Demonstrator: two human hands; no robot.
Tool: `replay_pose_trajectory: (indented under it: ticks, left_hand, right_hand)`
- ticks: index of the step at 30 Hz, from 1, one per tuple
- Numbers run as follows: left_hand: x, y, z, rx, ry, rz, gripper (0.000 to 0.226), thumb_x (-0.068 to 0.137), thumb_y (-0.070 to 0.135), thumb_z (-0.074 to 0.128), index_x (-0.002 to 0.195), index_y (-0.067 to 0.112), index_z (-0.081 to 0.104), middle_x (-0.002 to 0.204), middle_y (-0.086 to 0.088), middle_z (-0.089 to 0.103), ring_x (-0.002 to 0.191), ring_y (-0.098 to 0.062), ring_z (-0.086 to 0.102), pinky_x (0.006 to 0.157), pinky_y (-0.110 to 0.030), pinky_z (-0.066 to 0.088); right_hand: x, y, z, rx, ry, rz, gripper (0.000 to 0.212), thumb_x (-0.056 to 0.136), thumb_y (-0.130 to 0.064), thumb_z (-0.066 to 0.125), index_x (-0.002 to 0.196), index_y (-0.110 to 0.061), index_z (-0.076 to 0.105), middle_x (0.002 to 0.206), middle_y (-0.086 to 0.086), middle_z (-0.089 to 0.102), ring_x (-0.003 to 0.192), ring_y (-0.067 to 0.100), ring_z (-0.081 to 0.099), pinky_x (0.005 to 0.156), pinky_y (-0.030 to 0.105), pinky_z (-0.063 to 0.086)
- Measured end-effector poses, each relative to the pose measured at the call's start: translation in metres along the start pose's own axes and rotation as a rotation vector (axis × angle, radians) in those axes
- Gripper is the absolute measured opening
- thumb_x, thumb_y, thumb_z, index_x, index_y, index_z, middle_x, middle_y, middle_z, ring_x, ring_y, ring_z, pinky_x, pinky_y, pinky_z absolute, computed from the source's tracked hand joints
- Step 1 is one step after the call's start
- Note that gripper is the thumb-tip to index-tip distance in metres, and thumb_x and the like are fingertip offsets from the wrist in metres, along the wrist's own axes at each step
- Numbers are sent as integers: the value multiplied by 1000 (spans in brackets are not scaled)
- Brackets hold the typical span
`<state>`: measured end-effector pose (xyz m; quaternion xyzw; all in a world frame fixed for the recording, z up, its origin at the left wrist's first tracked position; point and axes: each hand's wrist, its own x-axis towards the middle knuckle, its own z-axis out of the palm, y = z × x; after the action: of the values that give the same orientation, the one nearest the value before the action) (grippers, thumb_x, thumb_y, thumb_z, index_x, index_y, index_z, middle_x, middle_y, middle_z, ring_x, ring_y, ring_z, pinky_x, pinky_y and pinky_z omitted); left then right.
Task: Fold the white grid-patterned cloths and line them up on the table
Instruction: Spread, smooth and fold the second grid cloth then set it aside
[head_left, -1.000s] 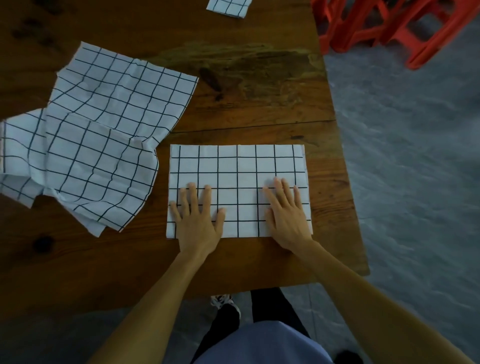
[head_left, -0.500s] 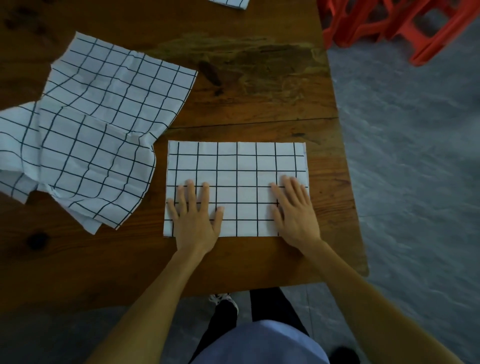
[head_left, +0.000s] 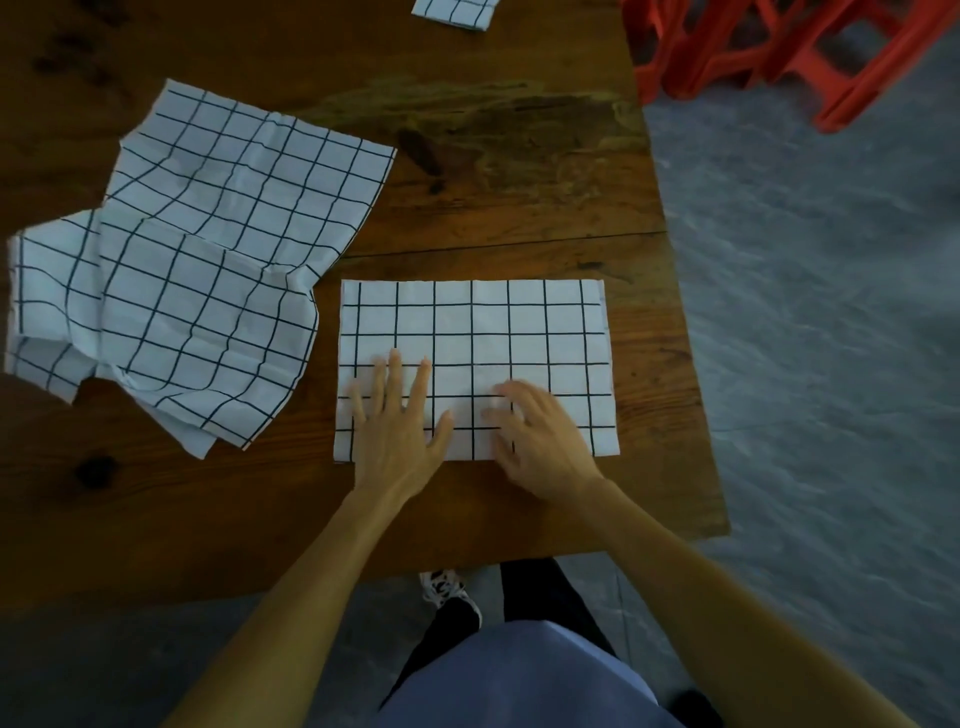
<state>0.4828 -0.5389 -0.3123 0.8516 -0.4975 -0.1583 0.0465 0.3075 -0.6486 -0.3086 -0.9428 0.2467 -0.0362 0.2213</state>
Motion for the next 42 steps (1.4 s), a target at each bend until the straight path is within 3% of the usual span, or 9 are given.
replay_pose_trajectory:
  ticks: [2,6,11,21,27,32,36,39,42]
  left_hand:
    - [-7,3,-4,-39,-10,154,65,86,48,52,141,18,34,150,-13,27,143,-31,17,117,-51,8]
    - [-22,6,-2,-30,-34,350,43,78,42,60,113,19,51,113,-2,49,112,-22,47,105,-42,31]
    - [-20,6,2,16,54,404,28,84,39,46,92,18,64,95,1,57,95,-18,50,92,-34,34]
    - [-23,7,5,78,122,541,30,91,28,41,90,15,68,90,-3,65,88,-19,59,90,-33,34]
    - [-21,12,1,-50,82,420,27,91,29,41,89,14,65,88,0,64,85,-16,58,89,-32,39]
    - [-20,13,-2,-19,64,424,23,86,34,57,98,15,61,92,0,64,86,-17,58,84,-33,47]
    - [-19,14,-5,10,112,358,21,78,17,73,93,14,60,83,-2,62,72,-19,59,67,-33,51]
    - [-18,23,-16,-19,190,375,6,83,13,61,89,11,59,76,-4,61,62,-19,58,53,-30,49]
    - [-17,32,-36,-50,252,388,10,85,15,52,90,10,60,76,-4,62,60,-17,57,47,-26,46]
  right_hand:
    - [-4,-9,5,36,17,-7,25,89,-27,60,109,-14,66,118,9,59,110,26,55,95,43,49]
    - [-16,-10,14,29,70,40,20,84,-28,65,98,-15,68,101,5,57,91,21,52,78,36,48]
    - [-20,-11,19,21,85,73,21,85,-32,62,101,-18,67,101,4,58,94,24,53,81,37,46]
    - [-24,-15,25,-42,125,70,23,89,-37,60,100,-19,67,103,3,61,95,23,55,82,34,42]
    - [-24,-22,25,-69,127,128,30,86,-43,61,104,-19,66,105,3,61,97,22,54,83,35,44]
    - [-13,-26,23,-63,183,209,16,83,-22,70,97,-14,67,92,3,64,82,24,60,74,36,49]
    - [-8,-28,13,-55,184,209,16,82,-20,71,96,-14,66,91,3,66,80,22,62,73,36,51]
    - [-7,-33,2,-54,169,230,21,80,-21,73,99,-14,65,91,3,67,80,23,63,73,36,52]
    - [0,-39,-13,-79,201,243,23,74,-17,79,94,-13,67,86,4,68,76,25,65,69,37,52]
